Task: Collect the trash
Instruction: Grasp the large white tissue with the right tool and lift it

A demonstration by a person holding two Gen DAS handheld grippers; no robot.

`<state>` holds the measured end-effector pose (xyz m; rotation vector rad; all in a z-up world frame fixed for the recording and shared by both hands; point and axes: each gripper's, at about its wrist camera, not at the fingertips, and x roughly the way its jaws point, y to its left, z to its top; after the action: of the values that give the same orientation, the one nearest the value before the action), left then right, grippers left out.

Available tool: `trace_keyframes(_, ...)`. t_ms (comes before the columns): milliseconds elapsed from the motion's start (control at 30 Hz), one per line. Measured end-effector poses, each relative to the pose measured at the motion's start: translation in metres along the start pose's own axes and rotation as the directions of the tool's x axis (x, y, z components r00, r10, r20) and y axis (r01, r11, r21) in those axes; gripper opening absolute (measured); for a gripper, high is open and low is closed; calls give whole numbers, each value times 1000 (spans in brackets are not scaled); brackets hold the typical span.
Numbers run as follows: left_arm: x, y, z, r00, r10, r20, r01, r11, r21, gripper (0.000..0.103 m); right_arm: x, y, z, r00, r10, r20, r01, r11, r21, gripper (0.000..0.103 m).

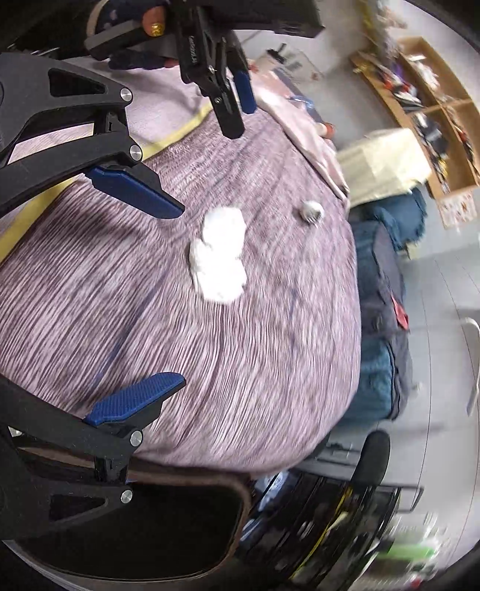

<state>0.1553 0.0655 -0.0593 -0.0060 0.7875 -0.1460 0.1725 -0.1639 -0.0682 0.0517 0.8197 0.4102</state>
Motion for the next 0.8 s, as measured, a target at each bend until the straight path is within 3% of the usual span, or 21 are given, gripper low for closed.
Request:
trace_keyframes(267, 4, 41, -3, 998, 59, -24, -59, 998, -22, 97, 44, 43, 28, 993, -55, -109, 34, 982, -184, 84)
trace_keyframes(400, 13, 50, 1, 997, 60, -44, -61, 998, -20, 97, 77, 58, 39, 973, -124, -195, 64, 956, -286, 84)
trace_keyframes(533, 26, 54, 7, 997, 48, -63, -49, 999, -15, 97, 107, 56, 47, 948, -170, -270, 81, 947, -311, 83)
trace_keyframes(667, 40, 53, 17, 996, 49, -74, -48, 999, 8, 97, 130, 53, 48, 923, -193, -332, 78, 941, -329, 54)
trace_keyframes(700, 43, 53, 19, 996, 48, -78, -47, 999, 14, 97, 132, 52, 48, 922, -191, -336, 73, 940, -333, 49)
trace_keyframes(767, 50, 52, 25, 995, 49, -84, -47, 999, 24, 97, 132, 51, 47, 926, -170, -337, 52, 942, -332, 27)
trace_keyframes(800, 54, 51, 28, 995, 49, -85, -47, 999, 28, 97, 130, 50, 47, 929, -165, -330, 50, 943, -329, 23)
